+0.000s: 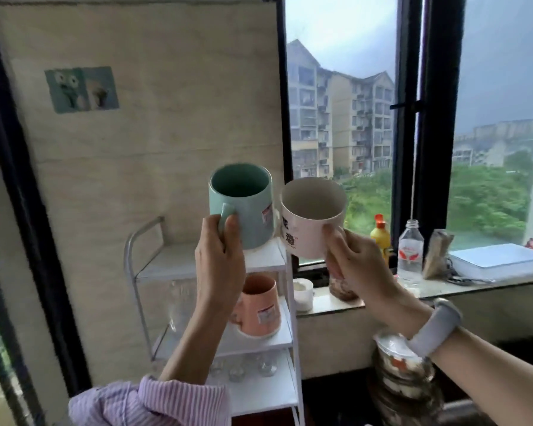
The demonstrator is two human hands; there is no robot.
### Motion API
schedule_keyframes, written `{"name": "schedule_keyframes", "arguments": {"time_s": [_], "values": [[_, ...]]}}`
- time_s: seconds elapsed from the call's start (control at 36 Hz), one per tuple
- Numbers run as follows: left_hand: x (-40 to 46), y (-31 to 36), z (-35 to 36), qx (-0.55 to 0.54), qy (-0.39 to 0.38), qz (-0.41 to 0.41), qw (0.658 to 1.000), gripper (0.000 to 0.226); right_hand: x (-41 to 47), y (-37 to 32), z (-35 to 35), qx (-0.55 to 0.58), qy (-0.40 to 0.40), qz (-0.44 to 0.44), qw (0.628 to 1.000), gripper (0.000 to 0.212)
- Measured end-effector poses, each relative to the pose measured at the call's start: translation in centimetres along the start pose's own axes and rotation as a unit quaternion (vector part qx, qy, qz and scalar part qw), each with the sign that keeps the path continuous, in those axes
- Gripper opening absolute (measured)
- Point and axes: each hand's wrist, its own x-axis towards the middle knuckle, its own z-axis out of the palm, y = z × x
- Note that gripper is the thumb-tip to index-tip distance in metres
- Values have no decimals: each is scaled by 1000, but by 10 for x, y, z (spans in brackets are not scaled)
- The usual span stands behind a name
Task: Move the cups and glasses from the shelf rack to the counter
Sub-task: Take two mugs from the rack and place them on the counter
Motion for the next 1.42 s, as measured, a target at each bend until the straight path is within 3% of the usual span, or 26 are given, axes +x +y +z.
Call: {"name": "schedule_keyframes", "arguments": {"time_s": [0.33,0.5,0.78,1.03,1.42], "values": [[-169,129,173,-112,-176,-35,977,19,-140,5,-260,-162,180,80,967,50],[-286,215,267,-163,-287,-53,943,19,-247,-18,-398,-246,273,162,916,58],[-465,359,386,-296,-465,-47,833,19,-423,-87,-564,-307,446,271,796,46],[-594,472,465,-380,-590,-34,712,30,-535,-120,-671,-330,576,307,682,46],[-742,626,649,-433,-683,-47,586,24,-592,-114,-900,-301,664,326,601,39]]}}
